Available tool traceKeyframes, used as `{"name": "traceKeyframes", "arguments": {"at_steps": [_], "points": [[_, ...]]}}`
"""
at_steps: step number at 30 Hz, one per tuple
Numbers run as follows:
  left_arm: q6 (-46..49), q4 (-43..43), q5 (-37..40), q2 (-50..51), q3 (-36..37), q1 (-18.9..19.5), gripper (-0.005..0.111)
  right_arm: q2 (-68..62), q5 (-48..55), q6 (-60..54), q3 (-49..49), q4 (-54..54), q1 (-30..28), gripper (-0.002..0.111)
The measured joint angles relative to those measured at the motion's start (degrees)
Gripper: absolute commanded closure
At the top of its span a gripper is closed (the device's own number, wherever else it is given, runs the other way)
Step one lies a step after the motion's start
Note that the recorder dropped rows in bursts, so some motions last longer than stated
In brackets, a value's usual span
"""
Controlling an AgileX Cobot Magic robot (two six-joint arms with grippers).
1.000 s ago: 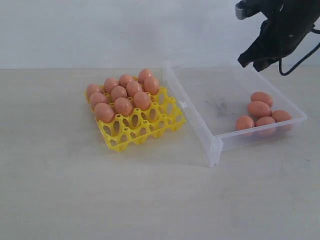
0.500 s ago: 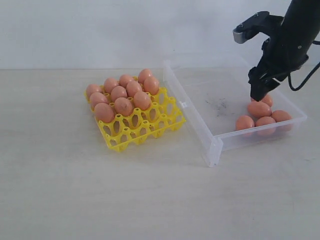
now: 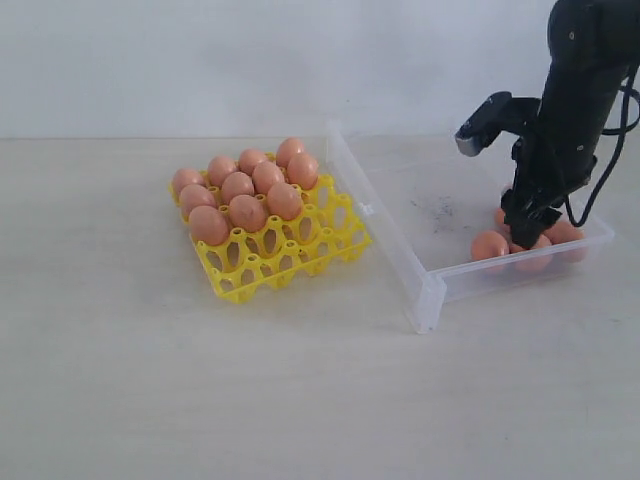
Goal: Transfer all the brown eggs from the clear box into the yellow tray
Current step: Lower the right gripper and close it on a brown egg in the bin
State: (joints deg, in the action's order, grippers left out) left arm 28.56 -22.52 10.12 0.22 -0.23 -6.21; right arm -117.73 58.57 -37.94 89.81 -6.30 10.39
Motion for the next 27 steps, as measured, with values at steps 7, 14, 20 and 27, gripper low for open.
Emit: {"name": "traceKeyframes", "arguments": {"at_steps": [7, 14, 20, 27], "points": [[0.0, 0.0, 0.0, 0.0, 0.0, 0.0, 0.029, -1.0, -6.9, -0.9, -0.1, -1.6, 0.0, 0.042], [0.0, 0.0, 0.0, 0.0, 0.0, 0.0, 0.029, -4.7, -10.9, -1.0, -0.1, -2.6, 0.0, 0.042], [0.0, 0.0, 0.0, 0.0, 0.0, 0.0, 0.029, -5.8, -16.1, -1.0, -0.1, -3.7, 0.0, 0.052], [0.0, 0.0, 0.0, 0.0, 0.0, 0.0, 0.029, -7.9, -17.1, 1.0, -0.1, -4.3, -0.7, 0.074]]}}
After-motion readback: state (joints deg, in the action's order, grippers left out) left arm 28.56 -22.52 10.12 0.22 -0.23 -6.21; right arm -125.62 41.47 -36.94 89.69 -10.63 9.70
